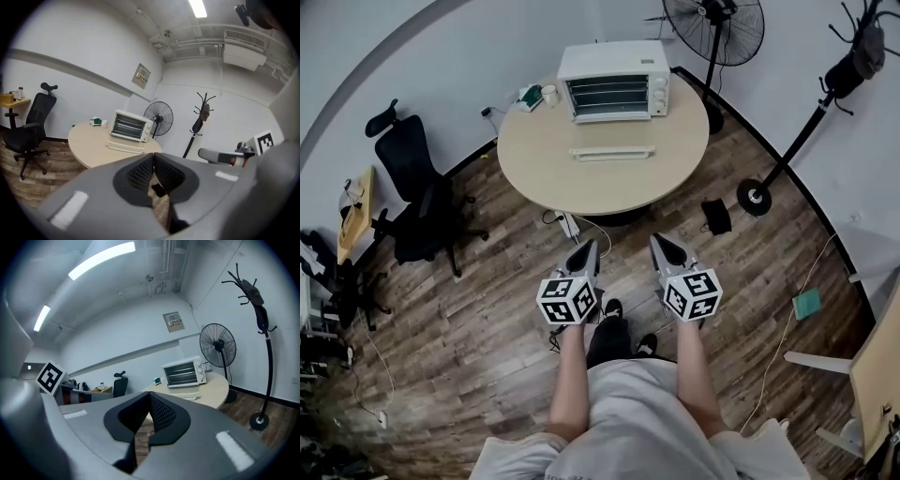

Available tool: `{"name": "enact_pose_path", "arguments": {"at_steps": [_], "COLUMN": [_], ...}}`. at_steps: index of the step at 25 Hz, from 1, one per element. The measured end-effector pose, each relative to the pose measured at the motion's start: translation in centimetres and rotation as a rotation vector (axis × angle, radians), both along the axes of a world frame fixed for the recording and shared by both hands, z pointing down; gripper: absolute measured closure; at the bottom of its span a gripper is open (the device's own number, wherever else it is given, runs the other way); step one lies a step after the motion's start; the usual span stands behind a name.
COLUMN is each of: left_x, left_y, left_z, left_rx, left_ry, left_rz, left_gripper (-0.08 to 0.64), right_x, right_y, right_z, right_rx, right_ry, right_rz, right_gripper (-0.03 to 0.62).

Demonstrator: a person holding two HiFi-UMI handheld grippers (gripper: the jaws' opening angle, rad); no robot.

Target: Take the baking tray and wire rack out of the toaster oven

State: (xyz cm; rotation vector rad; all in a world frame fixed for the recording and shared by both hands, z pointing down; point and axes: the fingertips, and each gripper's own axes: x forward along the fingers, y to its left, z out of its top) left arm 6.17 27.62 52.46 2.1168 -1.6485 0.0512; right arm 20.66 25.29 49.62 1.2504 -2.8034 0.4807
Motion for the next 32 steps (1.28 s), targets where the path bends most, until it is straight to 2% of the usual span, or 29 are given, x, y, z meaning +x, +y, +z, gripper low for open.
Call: {"name": "enact_pose_path", "arguments": {"at_steps": [9, 17, 21, 26, 32], "left_x": [-4.7, -11.1, -14.8, -17.2, -19.2], "left_y": [-5.9, -12.8, -15.8, -17.7, -18.8], "left_z": [1.2, 1.2, 1.1, 1.1, 1.5], "left_rx": [-0.023, -0.039, -0.041, -0.043, -0.041], "left_ry": [0.042, 0.047, 0.076, 0.136, 0.133], "left_rz": [-0.04, -0.042, -0.056, -0.036, -0.04], "left_gripper": [0.503, 0.503, 0.505, 0.505, 0.505], "right_x": [-0.3, -6.9, -10.4, -12.2, -13.6], "right_y": [-4.9, -11.8, -14.3, -16.3, -18.3], "right_z": [1.0, 1.4, 1.3, 1.6, 2.4], "right_rx": [-0.044, -0.08, -0.091, -0.099, -0.111], "right_ry": [0.031, 0.014, 0.011, 0.008, 0.033], "right_rz": [0.042, 0.037, 0.03, 0.049, 0.076], "right_gripper": [0.596, 0.595, 0.595, 0.595, 0.595]}}
